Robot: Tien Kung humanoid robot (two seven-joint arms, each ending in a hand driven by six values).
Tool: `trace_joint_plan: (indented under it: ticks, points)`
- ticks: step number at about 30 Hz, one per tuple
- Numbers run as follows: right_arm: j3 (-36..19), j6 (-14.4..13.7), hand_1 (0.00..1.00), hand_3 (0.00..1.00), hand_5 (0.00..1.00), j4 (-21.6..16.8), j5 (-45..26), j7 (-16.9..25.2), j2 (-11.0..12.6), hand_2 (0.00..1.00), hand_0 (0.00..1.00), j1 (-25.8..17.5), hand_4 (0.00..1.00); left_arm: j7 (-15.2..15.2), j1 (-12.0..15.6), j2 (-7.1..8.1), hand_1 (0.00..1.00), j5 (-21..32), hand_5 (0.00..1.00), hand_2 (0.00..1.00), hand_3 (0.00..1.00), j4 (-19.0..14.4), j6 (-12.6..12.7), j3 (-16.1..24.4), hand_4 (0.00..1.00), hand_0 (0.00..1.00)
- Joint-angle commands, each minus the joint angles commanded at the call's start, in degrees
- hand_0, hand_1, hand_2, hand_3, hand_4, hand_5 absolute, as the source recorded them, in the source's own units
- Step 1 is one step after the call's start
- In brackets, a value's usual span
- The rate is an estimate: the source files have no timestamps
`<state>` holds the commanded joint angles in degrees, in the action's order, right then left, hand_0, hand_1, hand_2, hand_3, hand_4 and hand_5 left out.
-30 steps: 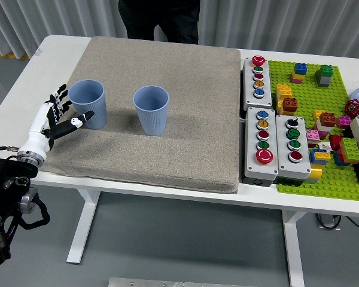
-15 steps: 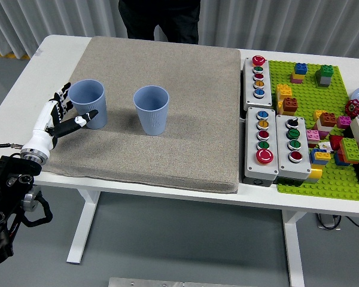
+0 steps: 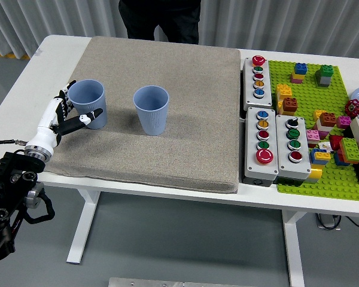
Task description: Pick cup pour cup place
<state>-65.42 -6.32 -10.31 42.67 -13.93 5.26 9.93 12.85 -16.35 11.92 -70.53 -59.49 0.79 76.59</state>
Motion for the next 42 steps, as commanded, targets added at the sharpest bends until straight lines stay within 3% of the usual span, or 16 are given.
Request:
trace_joint_plan:
  ticks: [7, 37, 38, 42]
  points:
    - [-0.12, 0.05, 0.700, 0.708, 0.295, 0.00, 0.20, -0.06, -0.05, 0.746, 0.722, 0.03, 0.334, -0.07, -1.16, 0.62, 0.905, 0.19, 0.261, 0.998, 0.998, 0.49, -0.17, -1.39, 0.977, 0.929]
    - [-0.61, 0.17, 0.701, 0.708, 0.293, 0.00, 1.27, -0.34, -0.15, 0.746, 0.723, -0.20, 0.333, -0.99, -2.32, 0.08, 0.841, -1.10, 0.263, 0.998, 0.998, 2.08, -0.58, -2.91, 0.975, 0.874]
    - [-0.61, 0.18, 0.700, 0.709, 0.294, 0.00, 1.27, -0.34, -0.14, 0.746, 0.723, -0.19, 0.333, -1.03, -2.34, 0.08, 0.766, -1.18, 0.261, 0.974, 0.998, 2.08, -0.57, -2.90, 0.974, 0.810]
    - [-0.58, 0.14, 0.700, 0.709, 0.294, 0.00, 1.11, -0.30, -0.15, 0.746, 0.723, 0.00, 0.333, -1.26, -2.63, 0.00, 0.766, -1.59, 0.261, 0.974, 0.998, 2.34, 0.32, -2.98, 0.974, 0.810]
